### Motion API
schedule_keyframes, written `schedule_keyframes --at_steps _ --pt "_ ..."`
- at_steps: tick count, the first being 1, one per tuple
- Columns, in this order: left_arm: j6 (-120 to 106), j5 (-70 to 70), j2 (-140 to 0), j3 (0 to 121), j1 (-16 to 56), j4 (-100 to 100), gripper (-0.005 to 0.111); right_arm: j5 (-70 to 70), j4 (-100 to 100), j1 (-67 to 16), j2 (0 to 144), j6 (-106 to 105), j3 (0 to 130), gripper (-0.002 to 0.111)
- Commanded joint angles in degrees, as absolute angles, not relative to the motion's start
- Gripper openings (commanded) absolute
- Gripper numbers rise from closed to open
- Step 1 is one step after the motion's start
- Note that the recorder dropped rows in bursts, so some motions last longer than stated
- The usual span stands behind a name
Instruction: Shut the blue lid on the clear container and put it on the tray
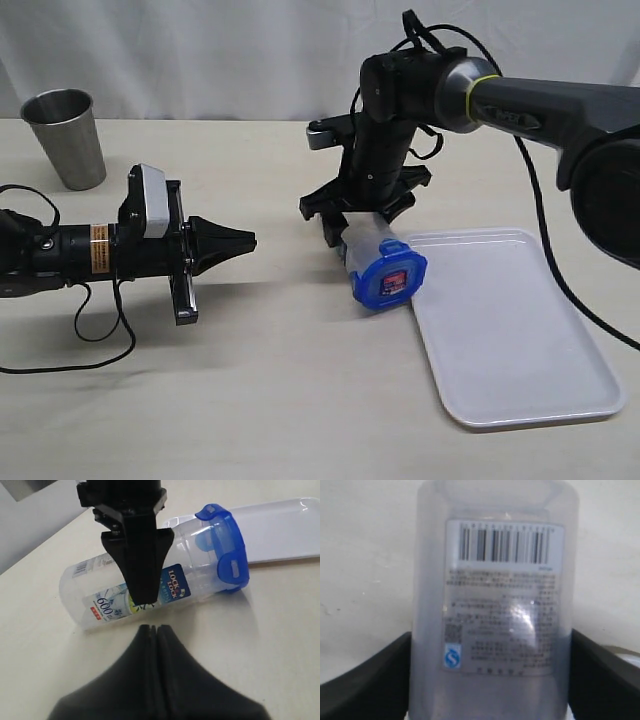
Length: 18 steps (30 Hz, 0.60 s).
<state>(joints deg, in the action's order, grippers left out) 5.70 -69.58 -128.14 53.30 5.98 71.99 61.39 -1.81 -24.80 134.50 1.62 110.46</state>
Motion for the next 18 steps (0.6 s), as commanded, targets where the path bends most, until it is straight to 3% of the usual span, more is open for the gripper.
schedule_keyframes --at_steps 1,12,18 --pt "6.2 -69.96 -128.21 53.35 6.08 71.23 0.0 60.71 -8.55 -24.78 131.63 -4.09 110.67 0.004" --pt "6.68 -69.96 -126.56 53.35 5.98 73.13 0.0 58.71 -19.3 -23.45 122.1 -9.14 110.67 0.004" --pt "15.33 -69.96 -123.81 53.35 5.83 74.48 0.0 69.96 -38.3 -19.62 121.3 -16.94 110.35 0.004"
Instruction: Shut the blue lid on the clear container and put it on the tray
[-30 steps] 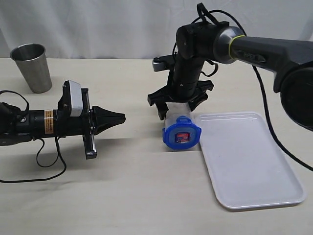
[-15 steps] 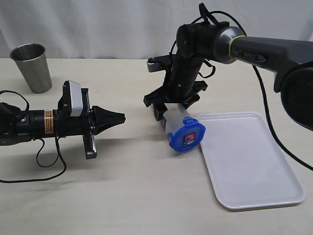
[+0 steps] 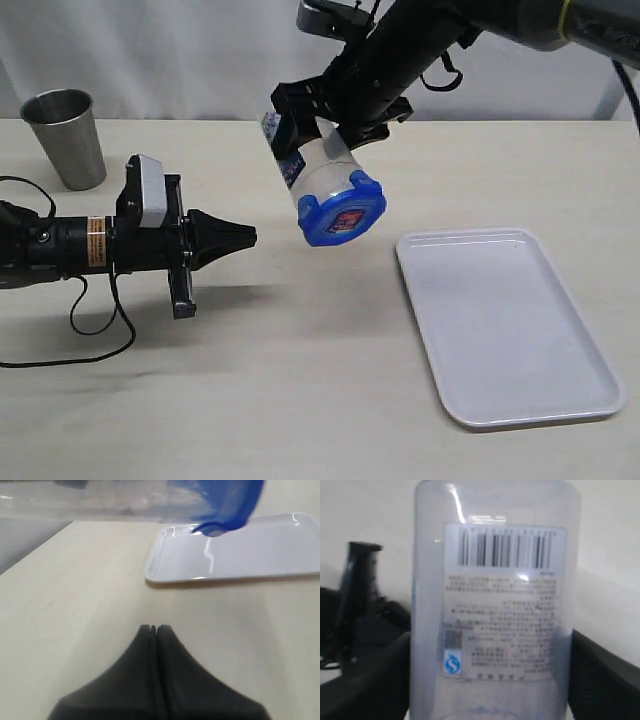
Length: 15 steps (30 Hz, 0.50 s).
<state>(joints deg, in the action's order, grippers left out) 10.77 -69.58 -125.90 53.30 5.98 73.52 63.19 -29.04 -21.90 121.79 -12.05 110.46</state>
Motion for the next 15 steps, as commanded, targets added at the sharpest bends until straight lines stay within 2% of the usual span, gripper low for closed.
schedule_keyframes --at_steps 1,4,9,15 --pt "15.33 -69.96 -123.3 53.35 5.7 74.94 0.0 69.96 -38.31 -19.28 121.3 -16.94 110.35 0.004" --pt "16.76 -69.96 -122.34 53.35 4.08 76.21 0.0 69.96 -35.22 -18.67 121.15 -19.68 109.93 0.004" --pt "33.31 -69.96 -119.05 53.35 -0.92 76.9 0.0 69.96 -21.97 -21.32 120.2 -26.56 108.43 0.004" --pt "45.12 -69.96 -115.44 53.35 -4.71 77.83 0.0 69.96 5.74 -29.13 120.2 -31.68 108.43 0.004"
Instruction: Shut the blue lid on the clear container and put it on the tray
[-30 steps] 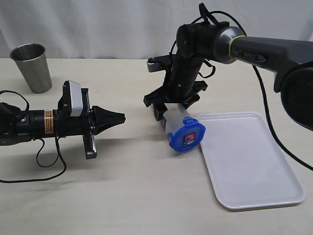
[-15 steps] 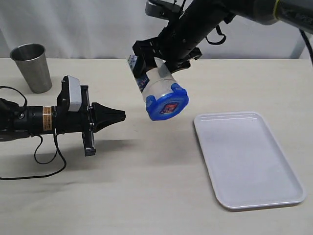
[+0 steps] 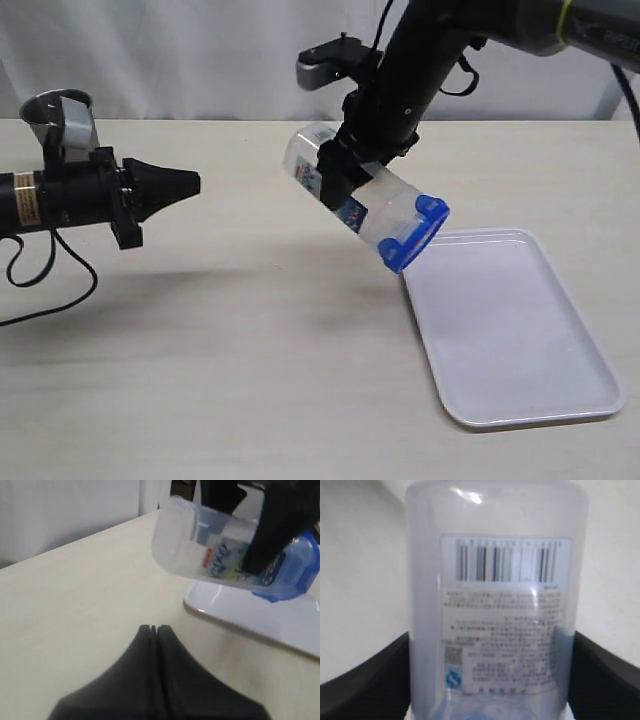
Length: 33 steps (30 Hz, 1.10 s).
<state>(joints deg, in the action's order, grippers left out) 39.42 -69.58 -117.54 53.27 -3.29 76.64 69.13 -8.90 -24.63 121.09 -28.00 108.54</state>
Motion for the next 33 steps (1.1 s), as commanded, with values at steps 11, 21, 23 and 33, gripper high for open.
schedule_keyframes --at_steps 11,21,23,33 --pt "45.02 -69.96 -115.15 53.35 -4.67 78.84 0.0 69.96 34.31 -42.37 120.2 -46.73 108.29 0.004" --pt "45.02 -69.96 -115.15 53.35 -4.67 78.29 0.0 69.96 52.58 -44.71 118.79 -38.18 103.41 0.005" --pt "45.02 -69.96 -115.15 53.35 -4.67 78.29 0.0 65.04 65.62 -45.88 117.21 -30.14 98.16 0.005" --pt "45.02 -69.96 -115.15 53.35 -4.67 78.18 0.0 34.69 52.97 -40.67 103.86 -14.68 80.74 0.005"
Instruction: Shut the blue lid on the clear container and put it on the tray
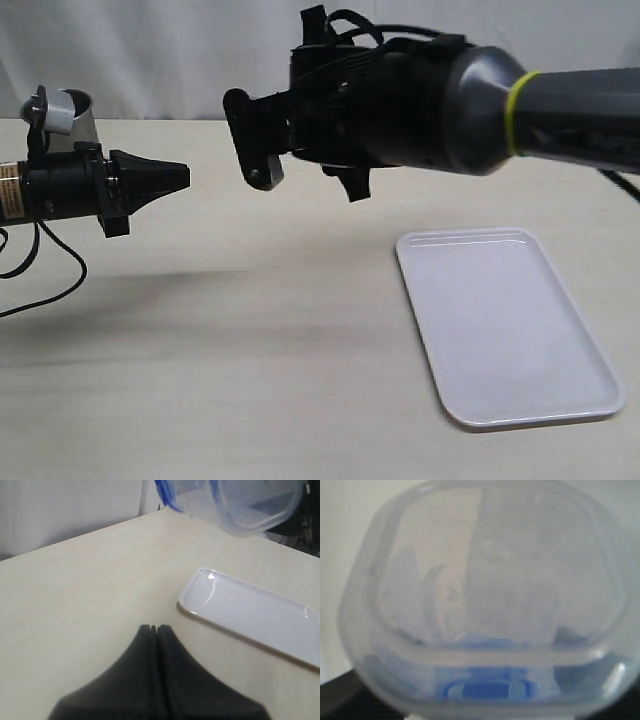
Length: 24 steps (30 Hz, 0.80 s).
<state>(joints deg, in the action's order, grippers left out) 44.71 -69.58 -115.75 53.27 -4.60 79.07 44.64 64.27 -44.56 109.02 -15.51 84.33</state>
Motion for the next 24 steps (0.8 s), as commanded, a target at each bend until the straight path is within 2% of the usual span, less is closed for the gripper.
schedule_keyframes --at_steps 1,4,5,7,11,14,18,24 --pt "45.02 -69.96 -115.15 53.35 -4.67 78.18 0.0 31.65 49.2 -39.34 102.34 -15.15 79.92 0.004" --pt "45.02 -69.96 -115.15 53.35 -4.67 78.3 0.0 23.39 28.46 -35.43 97.91 -25.72 77.53 0.004" --pt "45.02 -69.96 -115.15 53.35 -4.67 78.54 0.0 20.71 12.34 -33.16 95.64 -33.92 76.78 0.004" --pt "45.23 -69.96 -115.15 53.35 -4.57 78.89 0.0 21.04 -12.93 -29.4 93.33 -48.56 76.78 0.004" --pt "46.39 -69.96 -115.15 53.35 -3.78 78.89 0.0 28.36 -46.49 -24.35 92.67 -68.8 76.78 0.004" --pt "46.51 -69.96 -115.15 53.35 -2.09 79.44 0.0 33.31 -59.49 -21.06 92.91 -73.84 76.26 0.004" --pt "44.53 -69.96 -115.15 53.35 3.02 79.87 0.0 44.02 -87.72 -16.74 92.91 -90.79 71.68 0.004" --pt "45.15 -69.96 -115.15 53.35 9.52 70.11 0.0 46.94 -96.6 -16.86 95.76 -95.7 68.43 0.004"
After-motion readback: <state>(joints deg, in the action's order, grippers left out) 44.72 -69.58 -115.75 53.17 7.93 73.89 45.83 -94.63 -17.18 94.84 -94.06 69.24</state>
